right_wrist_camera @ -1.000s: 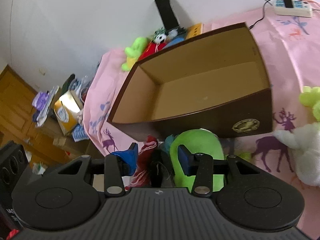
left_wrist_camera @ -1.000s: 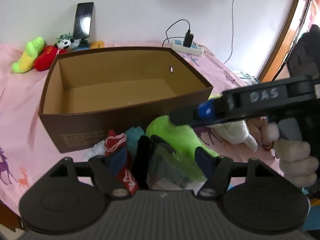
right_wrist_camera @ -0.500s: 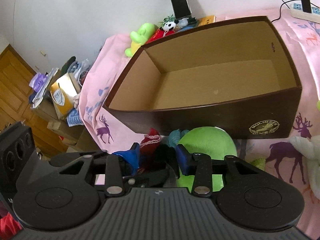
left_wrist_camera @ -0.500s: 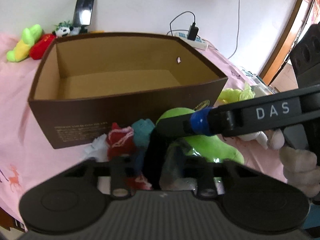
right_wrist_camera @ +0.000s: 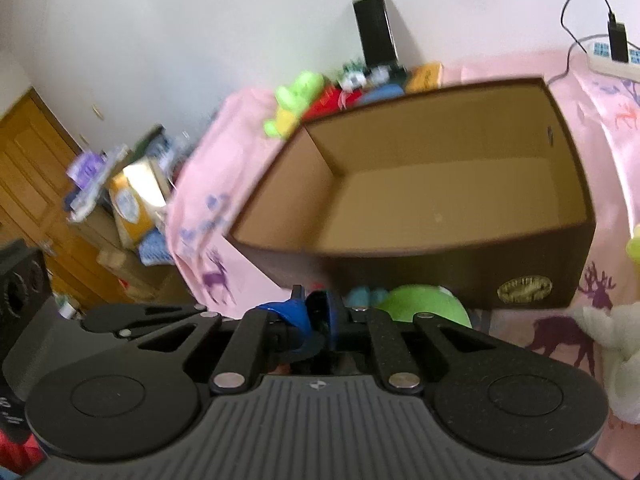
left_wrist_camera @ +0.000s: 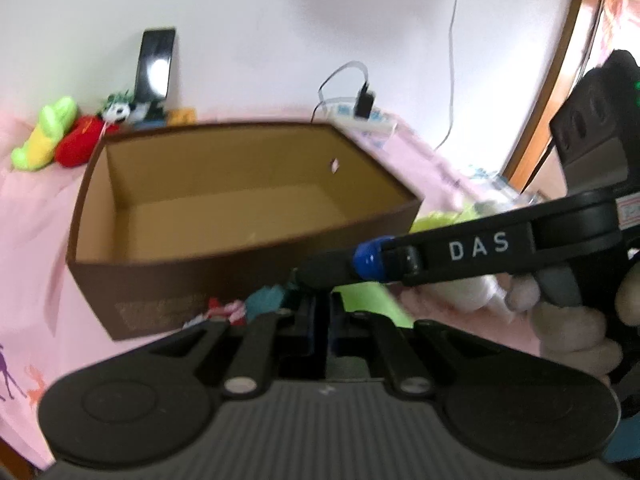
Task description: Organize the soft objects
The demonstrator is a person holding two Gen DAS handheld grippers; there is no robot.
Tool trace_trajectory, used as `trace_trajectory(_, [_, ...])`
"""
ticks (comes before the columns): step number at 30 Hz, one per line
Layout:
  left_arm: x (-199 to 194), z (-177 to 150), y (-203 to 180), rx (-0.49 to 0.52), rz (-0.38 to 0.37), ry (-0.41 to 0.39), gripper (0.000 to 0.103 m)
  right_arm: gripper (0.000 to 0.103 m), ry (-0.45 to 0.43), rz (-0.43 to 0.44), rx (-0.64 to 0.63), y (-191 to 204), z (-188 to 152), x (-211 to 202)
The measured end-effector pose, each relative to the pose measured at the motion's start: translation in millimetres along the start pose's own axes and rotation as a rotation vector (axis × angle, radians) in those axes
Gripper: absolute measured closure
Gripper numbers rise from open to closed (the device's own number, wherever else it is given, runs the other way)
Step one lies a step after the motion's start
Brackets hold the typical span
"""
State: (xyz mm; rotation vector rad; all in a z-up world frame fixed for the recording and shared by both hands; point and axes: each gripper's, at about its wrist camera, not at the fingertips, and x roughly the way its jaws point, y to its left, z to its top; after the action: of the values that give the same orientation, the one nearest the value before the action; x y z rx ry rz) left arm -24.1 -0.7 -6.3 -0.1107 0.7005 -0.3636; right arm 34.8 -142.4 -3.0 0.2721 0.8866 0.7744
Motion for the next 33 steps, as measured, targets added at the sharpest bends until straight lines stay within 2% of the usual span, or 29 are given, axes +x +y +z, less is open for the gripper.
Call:
trace_trajectory(8, [-24,48,-3,0.014,-0.033,-0.148,0.102,0.103,-0.120,0.088,-0.005,8,38,-30])
trace_trajectory(15, [-19,102,8,0.087,-0.004,-0.230,0.102,0.103,-0.204,0.114,-0.057,12,89,-25])
trace_trajectory(19, [9,123,35,0.058,0.014,-0.191,0.102,0.103,-0.164,0.106,-0.053,1,114,7])
trace_trajectory(23, [44,130,69,0.004,0.056,-0.125,0.102,0.103,-0.089,0.099,-0.017,-16,131,50])
trace_trajectory(30, [107,123,126,-0.154,0.136,0.025,0.102,0.103,0.026,0.055,0.011,-41,133,122])
trace_trajectory(33, [123,119,139,-0.199,0.174,0.075,0.102,0.103,0.054,0.032,0.006,-48,131,144])
